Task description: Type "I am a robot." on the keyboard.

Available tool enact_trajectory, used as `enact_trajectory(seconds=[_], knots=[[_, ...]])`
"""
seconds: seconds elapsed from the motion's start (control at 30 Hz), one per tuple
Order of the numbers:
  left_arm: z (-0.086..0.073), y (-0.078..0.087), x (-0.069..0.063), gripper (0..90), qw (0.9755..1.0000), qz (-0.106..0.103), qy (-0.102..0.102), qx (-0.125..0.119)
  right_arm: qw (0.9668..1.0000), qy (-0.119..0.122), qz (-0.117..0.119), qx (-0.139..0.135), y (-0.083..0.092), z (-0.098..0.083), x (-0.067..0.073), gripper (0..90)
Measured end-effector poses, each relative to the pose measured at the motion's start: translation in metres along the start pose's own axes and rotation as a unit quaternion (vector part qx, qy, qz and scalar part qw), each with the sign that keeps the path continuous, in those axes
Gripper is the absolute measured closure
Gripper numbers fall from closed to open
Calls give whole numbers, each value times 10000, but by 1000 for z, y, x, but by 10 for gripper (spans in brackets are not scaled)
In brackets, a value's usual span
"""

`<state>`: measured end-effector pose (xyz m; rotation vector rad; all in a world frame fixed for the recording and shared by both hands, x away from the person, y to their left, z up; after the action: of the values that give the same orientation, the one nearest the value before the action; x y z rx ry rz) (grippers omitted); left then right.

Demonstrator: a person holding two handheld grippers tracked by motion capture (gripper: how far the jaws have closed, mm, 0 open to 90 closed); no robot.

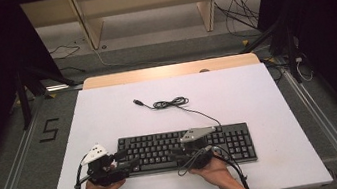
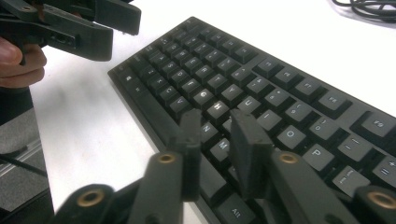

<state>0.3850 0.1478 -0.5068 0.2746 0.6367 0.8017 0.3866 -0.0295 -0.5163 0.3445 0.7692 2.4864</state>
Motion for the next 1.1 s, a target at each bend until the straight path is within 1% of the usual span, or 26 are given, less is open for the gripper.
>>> enact_trajectory(seconds=[0.03, 0.1, 0.17, 0.37, 0.63, 1.1], knots=[[0, 0, -1, 315, 10000, -6, 1, -8, 10000, 28, 17, 26, -2, 0, 0, 792], [0, 1, -1, 313, 10000, -15, -13, -21, 10000, 29, 20, 37, -3, 0, 1, 805], [0, 1, -2, 302, 10000, -14, -18, -36, 9999, 36, 17, 94, -6, -1, 1, 850], [0, 2, -3, 286, 10000, -7, -19, -37, 9998, -1, -29, 191, -12, -3, -1, 900], [-1, 1, -3, 272, 10000, -1, -16, -26, 9995, 12, -49, 299, -19, -6, -2, 900], [-1, 2, -3, 265, 10000, -3, -9, -41, 9993, -3, -42, 369, -23, -8, -1, 900]])
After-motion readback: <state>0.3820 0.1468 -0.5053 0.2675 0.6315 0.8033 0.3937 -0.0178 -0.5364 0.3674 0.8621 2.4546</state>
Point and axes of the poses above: each handheld gripper's, and its own axes: y roughly backward along the jaws, z roughly out of its top, x roughly to its left, the point moved 9 cm from there along -y, roughly forward along the jaws, and after that the axes turned 9 degrees about y, right-handed, at the moved point
